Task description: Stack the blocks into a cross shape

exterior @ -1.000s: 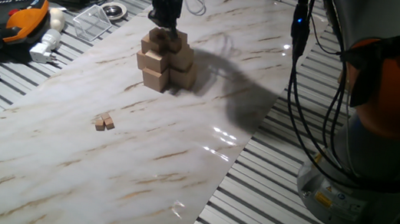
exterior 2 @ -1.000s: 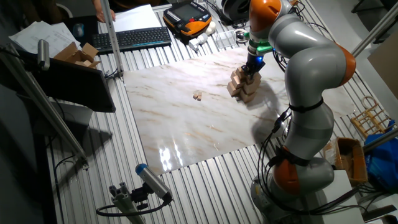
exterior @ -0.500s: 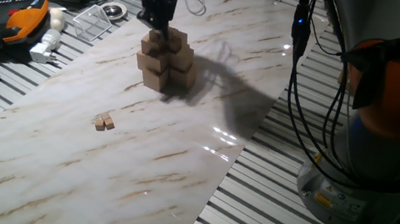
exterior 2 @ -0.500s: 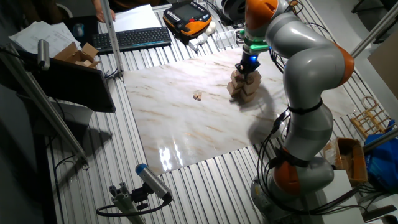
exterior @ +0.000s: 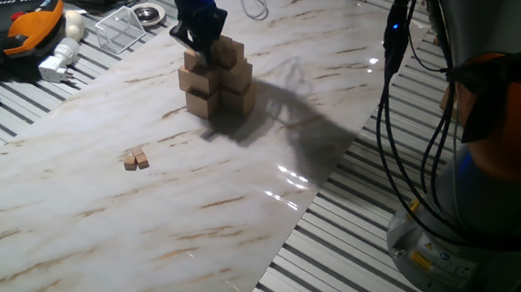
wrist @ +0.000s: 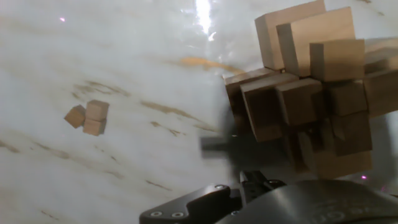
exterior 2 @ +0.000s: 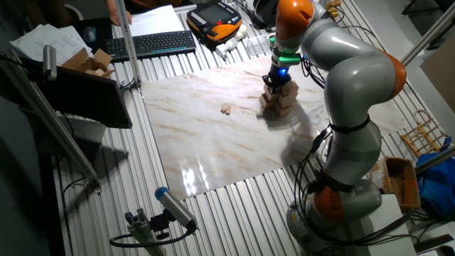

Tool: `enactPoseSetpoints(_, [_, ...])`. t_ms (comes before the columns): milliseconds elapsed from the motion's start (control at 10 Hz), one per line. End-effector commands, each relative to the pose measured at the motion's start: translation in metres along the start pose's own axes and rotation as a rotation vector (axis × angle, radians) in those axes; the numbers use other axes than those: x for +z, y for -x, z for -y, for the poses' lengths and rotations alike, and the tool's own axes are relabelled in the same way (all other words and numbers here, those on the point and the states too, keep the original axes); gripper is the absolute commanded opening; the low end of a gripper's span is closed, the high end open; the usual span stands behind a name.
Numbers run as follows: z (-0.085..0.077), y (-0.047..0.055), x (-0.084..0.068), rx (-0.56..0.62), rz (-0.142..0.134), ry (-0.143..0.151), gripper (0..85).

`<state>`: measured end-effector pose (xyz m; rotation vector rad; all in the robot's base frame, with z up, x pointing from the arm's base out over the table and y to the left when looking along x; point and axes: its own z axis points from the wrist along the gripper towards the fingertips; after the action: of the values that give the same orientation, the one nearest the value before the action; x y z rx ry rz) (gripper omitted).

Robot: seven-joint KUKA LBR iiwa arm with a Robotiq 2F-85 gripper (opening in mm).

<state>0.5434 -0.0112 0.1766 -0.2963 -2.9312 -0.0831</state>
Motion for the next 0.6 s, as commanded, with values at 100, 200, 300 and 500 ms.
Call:
enactPoseSetpoints(100, [0.0017, 0.0005, 0.0005, -0.014, 0.002, -0.001, 0.0])
enactPoseSetpoints(200, [0.002, 0.0004, 0.0004, -0.026, 0.005, -0.013, 0.0])
enactPoseSetpoints(300, [0.002, 0.0004, 0.0004, -0.037, 0.001, -0.018, 0.0])
enactPoseSetpoints(500, [0.002, 0.0004, 0.0004, -0.069, -0.007, -0.021, 0.0])
